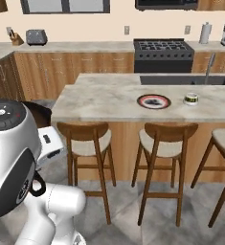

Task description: Pick up the pan with the steak in it and place it on the dining table. Then place the steak on the plate.

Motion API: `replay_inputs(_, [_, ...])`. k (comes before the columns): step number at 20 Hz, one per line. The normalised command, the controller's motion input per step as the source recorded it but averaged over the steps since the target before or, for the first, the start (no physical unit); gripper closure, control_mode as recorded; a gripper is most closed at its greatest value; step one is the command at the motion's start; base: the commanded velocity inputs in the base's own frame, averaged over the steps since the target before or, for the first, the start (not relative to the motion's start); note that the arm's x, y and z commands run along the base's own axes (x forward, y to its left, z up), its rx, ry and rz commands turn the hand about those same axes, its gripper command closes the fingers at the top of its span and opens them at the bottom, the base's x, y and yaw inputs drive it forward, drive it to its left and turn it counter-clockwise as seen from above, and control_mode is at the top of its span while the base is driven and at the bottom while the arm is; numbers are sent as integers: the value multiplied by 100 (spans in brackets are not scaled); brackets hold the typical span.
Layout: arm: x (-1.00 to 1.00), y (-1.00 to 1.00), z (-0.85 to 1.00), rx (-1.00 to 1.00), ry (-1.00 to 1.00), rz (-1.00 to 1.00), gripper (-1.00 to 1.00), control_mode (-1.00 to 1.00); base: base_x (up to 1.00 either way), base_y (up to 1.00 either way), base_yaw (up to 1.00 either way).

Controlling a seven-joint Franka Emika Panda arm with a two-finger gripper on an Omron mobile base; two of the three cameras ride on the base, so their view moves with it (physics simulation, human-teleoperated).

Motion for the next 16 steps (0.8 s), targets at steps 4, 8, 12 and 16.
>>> replay_inputs(4, [0, 0, 0, 0, 0, 0, 100, 100, 0, -39, 3])
replay_inputs(8, [0, 0, 0, 0, 0, 0, 100, 100, 0, -91, 3])
replay_inputs(12, [0, 0, 0, 0, 0, 0, 100, 100, 10, -77, 3])
replay_inputs(16, [0, 0, 0, 0, 0, 0, 100, 100, 49, -27, 3])
